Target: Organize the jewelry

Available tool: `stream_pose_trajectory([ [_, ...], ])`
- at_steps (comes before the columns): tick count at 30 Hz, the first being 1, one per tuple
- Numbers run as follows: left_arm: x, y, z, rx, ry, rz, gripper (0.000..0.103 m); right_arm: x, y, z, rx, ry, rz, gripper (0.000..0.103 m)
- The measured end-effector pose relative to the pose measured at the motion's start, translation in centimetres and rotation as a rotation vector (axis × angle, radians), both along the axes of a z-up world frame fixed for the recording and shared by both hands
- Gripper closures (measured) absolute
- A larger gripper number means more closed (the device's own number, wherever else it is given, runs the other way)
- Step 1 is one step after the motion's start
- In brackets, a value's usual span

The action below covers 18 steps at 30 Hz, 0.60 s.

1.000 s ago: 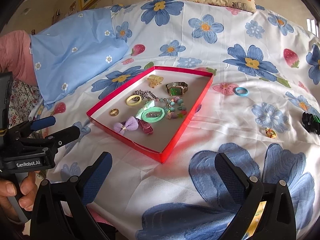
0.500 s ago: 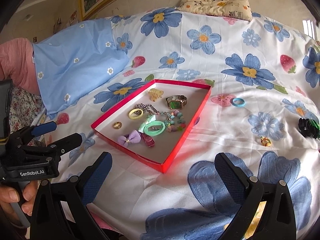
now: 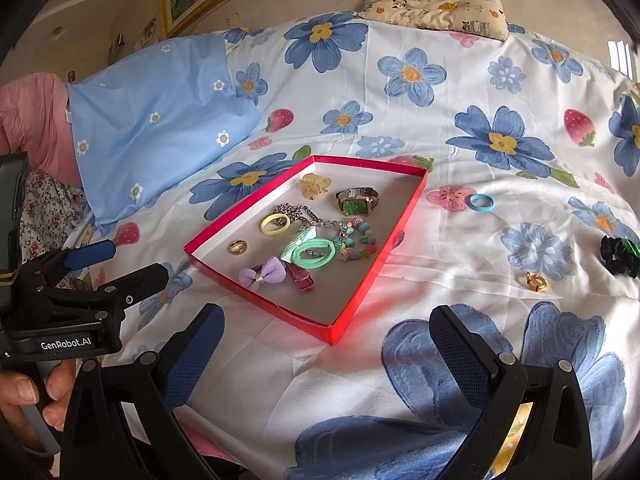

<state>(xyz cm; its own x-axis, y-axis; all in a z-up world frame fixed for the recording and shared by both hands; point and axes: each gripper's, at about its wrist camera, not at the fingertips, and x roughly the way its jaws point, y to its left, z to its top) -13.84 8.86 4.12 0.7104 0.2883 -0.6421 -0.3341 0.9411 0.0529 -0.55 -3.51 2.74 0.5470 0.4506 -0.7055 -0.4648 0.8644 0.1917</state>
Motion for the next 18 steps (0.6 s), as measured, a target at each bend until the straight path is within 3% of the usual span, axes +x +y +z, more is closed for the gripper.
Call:
stream_pose_trajectory([
  [18, 0.32, -0.13, -0.28, 0.005, 0.011, -0.007, 0.000, 0.00, 0.17, -0.11, 0.000, 0.002, 0.004, 0.000],
])
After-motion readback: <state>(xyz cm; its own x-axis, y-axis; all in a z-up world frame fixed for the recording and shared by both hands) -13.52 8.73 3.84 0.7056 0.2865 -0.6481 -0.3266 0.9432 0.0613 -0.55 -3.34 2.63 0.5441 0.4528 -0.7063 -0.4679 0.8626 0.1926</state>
